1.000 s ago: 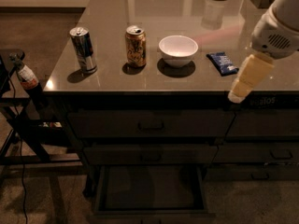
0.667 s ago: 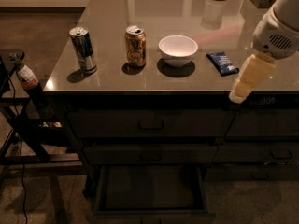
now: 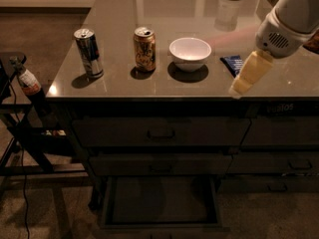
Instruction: Place rxbar blueberry into bottom drawer
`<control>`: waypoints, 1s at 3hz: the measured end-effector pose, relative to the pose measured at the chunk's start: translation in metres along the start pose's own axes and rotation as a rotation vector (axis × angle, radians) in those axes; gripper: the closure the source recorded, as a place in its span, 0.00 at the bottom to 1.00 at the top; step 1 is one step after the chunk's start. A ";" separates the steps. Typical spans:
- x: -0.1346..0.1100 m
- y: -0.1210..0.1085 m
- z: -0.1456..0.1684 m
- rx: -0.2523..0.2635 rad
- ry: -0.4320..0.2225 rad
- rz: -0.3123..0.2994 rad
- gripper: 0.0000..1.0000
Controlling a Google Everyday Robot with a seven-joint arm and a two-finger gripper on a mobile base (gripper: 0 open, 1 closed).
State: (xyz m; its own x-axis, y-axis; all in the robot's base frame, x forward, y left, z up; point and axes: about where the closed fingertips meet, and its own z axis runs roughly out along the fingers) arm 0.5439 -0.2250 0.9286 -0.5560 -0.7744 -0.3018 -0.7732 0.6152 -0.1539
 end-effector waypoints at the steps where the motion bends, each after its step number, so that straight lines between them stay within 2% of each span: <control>1: -0.009 -0.025 0.014 0.017 0.006 0.074 0.00; 2: -0.015 -0.045 0.037 0.016 0.032 0.131 0.00; 3: -0.015 -0.046 0.037 0.016 0.032 0.131 0.00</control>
Offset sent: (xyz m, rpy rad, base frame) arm 0.0827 -0.0182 -0.0385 -0.0007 0.0555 -0.2028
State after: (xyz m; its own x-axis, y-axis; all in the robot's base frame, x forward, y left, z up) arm 0.5988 -0.2357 0.9053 -0.6613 -0.6916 -0.2904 -0.6887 0.7132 -0.1303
